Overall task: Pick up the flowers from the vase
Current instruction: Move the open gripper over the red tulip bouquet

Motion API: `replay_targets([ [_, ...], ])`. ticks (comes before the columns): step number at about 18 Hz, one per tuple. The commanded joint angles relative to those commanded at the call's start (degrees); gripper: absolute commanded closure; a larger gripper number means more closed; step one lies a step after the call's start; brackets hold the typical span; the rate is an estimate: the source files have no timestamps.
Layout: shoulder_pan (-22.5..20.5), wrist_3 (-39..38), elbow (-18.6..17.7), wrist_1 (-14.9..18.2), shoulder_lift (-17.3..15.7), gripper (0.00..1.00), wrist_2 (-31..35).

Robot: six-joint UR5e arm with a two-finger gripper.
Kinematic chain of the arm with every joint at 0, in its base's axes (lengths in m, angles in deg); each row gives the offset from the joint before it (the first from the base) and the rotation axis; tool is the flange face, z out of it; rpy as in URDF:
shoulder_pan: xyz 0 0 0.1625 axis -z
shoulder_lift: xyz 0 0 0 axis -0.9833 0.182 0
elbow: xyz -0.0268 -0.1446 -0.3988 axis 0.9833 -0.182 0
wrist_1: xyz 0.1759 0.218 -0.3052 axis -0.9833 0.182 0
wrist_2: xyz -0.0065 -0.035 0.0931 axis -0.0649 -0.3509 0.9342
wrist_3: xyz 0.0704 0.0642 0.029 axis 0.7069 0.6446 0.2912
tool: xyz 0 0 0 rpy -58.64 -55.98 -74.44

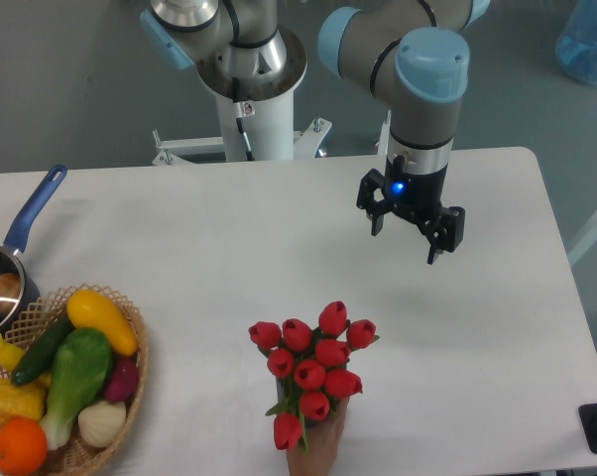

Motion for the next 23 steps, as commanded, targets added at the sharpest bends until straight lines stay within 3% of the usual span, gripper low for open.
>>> replay_targets([
  [9, 2.5, 0.3, -0.6, -0.7, 0.9, 0.0, -0.5],
  [15, 0.9, 0.4, -3.2, -1.0, 1.5, 0.0, -8.2],
  [19, 0.4, 0.4, -4.1, -1.2, 1.6, 0.0, -16.7],
  [23, 0.1, 0.3, -4.1, -5.5, 2.5, 0.0, -23.9],
])
